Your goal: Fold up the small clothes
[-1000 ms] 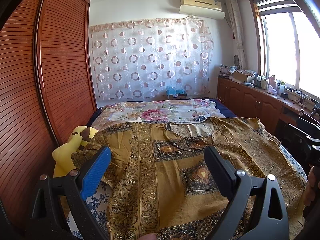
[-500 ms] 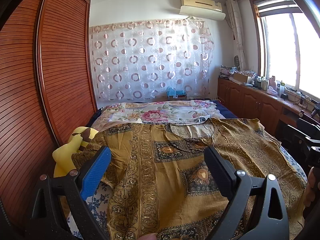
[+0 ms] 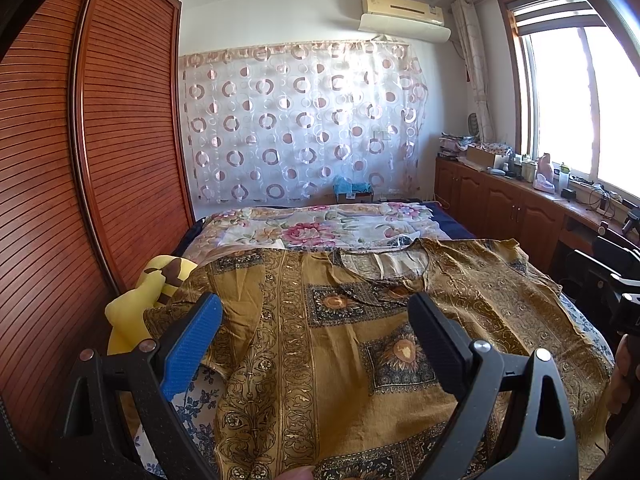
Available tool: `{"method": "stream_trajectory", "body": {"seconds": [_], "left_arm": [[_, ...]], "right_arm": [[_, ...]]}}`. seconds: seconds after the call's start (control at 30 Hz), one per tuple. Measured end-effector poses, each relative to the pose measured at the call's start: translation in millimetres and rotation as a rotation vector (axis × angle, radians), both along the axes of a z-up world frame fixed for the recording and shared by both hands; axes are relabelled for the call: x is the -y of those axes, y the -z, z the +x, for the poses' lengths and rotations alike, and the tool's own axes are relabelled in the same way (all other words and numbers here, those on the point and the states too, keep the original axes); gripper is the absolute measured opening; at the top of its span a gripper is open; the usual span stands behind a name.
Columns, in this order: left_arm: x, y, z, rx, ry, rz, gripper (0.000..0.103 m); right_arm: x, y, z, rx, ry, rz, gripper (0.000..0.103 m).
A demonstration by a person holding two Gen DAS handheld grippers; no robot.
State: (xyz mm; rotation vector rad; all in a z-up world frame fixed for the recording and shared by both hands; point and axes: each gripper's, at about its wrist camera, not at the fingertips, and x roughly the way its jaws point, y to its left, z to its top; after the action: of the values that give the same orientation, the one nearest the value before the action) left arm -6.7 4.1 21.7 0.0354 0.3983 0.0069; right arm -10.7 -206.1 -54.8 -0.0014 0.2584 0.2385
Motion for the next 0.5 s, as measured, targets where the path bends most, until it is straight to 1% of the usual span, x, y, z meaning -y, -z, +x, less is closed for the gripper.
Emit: {"method": "stream_trajectory", "body": {"seconds": [0.23,0.5], "left_arm": [[1.1,1.1,-0.5,0.001,-0.001,0.000,0.095],[3.3,-7.3,-2.2,0.004,0.005,-0.001,0.095]], "right_arm": [[-0.3,-0.8,-0.3,0.001,-0.001,-0.001,0.103],[0.0,-4.7,-2.5,0.005,-0.002,-0.003,0.103]]}}
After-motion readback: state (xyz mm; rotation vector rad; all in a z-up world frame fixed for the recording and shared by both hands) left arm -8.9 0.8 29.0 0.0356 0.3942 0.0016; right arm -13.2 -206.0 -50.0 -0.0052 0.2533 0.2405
